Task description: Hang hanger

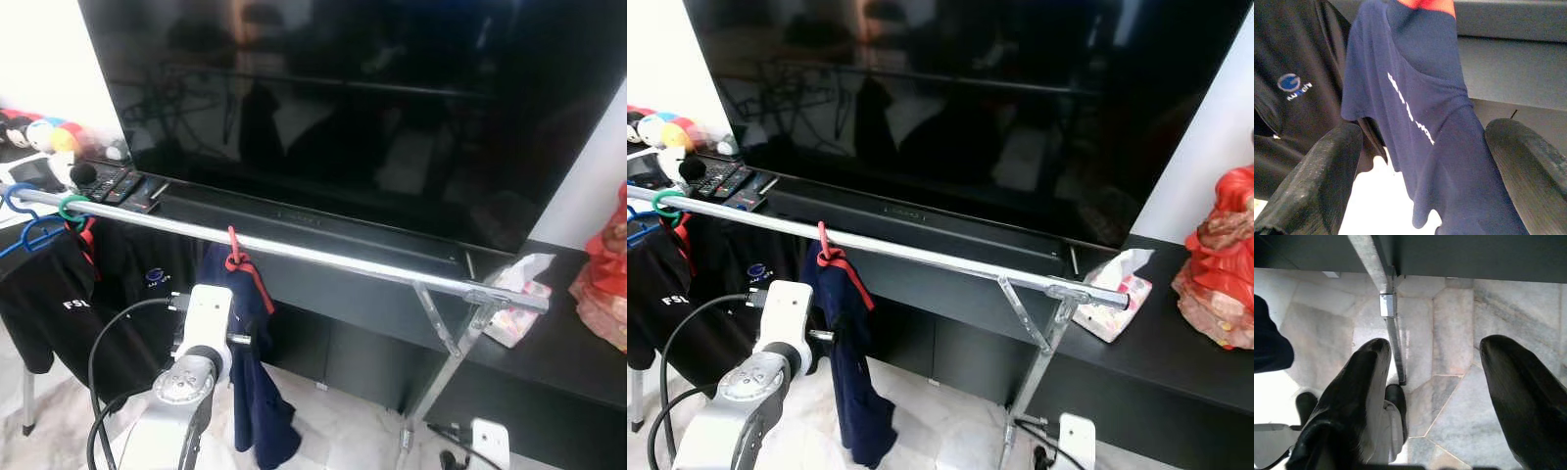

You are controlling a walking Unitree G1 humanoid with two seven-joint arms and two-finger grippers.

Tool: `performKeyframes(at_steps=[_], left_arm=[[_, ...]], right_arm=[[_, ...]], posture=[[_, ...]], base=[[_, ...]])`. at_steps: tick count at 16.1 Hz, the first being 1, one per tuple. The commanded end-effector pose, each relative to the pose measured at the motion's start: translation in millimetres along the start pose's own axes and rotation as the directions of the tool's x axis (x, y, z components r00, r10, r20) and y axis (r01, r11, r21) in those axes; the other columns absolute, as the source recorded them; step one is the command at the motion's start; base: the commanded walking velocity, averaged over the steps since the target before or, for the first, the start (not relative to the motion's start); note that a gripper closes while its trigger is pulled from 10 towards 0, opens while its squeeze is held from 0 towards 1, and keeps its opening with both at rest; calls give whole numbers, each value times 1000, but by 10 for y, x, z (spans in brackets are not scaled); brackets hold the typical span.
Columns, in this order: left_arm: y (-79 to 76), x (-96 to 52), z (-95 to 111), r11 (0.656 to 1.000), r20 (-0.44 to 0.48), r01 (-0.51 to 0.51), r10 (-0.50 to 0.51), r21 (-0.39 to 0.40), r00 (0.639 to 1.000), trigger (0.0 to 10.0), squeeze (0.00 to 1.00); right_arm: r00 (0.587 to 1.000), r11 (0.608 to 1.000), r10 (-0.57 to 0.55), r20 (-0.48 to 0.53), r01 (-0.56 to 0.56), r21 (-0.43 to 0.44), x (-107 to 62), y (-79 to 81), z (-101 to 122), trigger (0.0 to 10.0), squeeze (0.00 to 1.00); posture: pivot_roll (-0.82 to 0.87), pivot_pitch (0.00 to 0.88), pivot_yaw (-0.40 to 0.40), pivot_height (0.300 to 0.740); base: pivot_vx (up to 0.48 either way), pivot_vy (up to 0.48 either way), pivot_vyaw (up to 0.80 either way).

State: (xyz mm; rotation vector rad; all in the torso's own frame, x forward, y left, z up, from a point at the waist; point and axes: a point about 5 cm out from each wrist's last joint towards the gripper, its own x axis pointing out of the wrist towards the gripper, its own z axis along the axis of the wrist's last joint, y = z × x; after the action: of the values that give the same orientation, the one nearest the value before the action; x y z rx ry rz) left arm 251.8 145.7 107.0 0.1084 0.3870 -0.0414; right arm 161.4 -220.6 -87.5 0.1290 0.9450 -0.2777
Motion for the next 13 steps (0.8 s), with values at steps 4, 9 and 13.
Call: performKeyframes(at_steps=[4,9,13], left_arm=[[-35,61,-44,1000,-64,27,-26,11,998,10000,0],[-39,107,5,1000,-47,24,-23,15,999,10000,0],[-105,161,-10,998,-76,64,-62,22,995,10000,0]], right_arm=[[1000,1000,2,-1,-2,-14,19,31,65,10000,0],[1000,1000,-3,-2,3,-14,18,-57,89,10000,0],[1000,1000,-4,26,4,-11,46,-92,280,10000,0]], posture=[[39,0,-39,716],[43,0,-40,716],[38,0,-37,716]], base=[[0,0,0],[0,0,0],[0,0,0]])
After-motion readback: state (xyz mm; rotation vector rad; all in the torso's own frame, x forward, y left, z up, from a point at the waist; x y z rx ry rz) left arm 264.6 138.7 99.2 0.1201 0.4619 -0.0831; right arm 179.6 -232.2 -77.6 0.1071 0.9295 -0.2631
